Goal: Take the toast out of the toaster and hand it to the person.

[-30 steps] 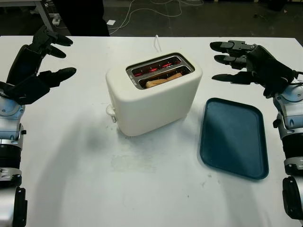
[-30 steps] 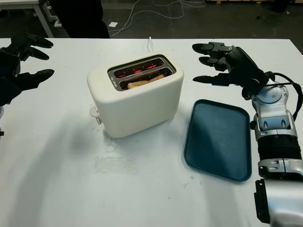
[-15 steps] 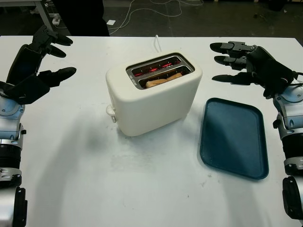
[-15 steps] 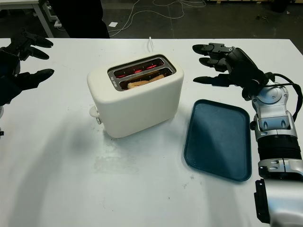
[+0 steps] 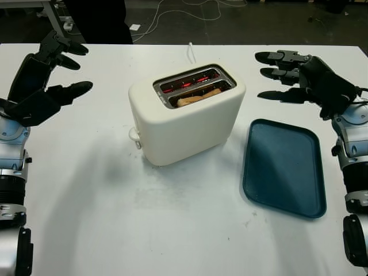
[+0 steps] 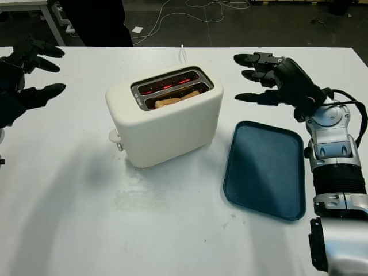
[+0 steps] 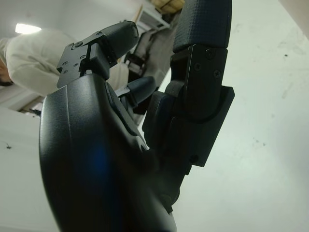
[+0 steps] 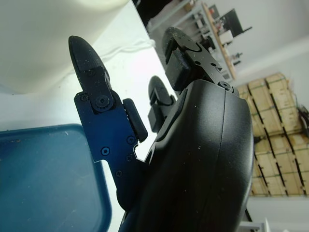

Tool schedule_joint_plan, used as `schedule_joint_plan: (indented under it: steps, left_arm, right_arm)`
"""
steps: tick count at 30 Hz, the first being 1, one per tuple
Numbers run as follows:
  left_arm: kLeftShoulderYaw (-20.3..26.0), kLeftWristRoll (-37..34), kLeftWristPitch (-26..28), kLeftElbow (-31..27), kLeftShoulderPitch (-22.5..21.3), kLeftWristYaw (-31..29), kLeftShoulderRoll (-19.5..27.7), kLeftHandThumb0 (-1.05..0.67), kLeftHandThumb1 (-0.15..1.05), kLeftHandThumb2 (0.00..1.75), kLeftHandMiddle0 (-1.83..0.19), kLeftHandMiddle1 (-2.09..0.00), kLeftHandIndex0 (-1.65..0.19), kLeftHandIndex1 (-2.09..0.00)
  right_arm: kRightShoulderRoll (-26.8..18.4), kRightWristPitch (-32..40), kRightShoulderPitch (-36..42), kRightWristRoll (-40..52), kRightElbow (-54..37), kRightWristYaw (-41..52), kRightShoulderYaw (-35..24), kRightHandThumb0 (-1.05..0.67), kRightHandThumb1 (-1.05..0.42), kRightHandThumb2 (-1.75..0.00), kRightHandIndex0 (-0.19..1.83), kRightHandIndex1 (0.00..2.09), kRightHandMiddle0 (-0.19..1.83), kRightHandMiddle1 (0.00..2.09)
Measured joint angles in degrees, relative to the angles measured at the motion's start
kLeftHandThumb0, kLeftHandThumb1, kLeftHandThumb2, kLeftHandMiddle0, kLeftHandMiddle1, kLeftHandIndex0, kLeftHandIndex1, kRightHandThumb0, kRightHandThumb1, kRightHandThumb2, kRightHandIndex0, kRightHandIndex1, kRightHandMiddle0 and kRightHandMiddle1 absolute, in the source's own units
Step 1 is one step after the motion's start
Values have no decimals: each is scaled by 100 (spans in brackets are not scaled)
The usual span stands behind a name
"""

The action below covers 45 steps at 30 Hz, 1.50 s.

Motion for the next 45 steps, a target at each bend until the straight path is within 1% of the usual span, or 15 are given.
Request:
schedule_joint_plan:
  steps: [6,18,26,31,37,40,45]
  left_arm:
    - [0,3,-2,19,0,4,0,-105,92,27,0,-147,0,-128]
    - [0,0,-3,25,0,2,0,-105,92,25,0,-145,0,-127]
    - [0,1,-3,25,0,2,0,-105,92,27,0,-145,0,-126]
    - [0,1,4,18,0,2,0,-105,92,24,0,-145,0,-127]
    - [0,0,2,20,0,1,0,-105,92,24,0,-145,0,-127]
    - [0,0,4,17,0,1,0,-105,92,25,0,-145,0,-127]
    - [0,0,27,-48,1,1,0,-105,92,23,0,-144,0,-127]
  right_arm:
    - [0,-65,0,-2,0,2,0,-53,-77,0,46,1,47,0]
    - [0,-66,0,-2,1,-2,0,-55,-77,0,46,0,46,0]
    - [0,-66,0,-5,-2,-4,0,-55,-76,0,46,0,47,0]
    - [0,-66,0,-5,-2,-5,0,-55,-77,0,45,0,46,0]
    - [0,-66,0,-7,-1,-5,0,-58,-77,0,46,1,47,0]
    - [0,-70,0,-5,0,-4,0,-55,-77,0,46,0,47,0]
    - [0,-74,0,-4,0,-4,0,-56,-77,0,45,0,47,0]
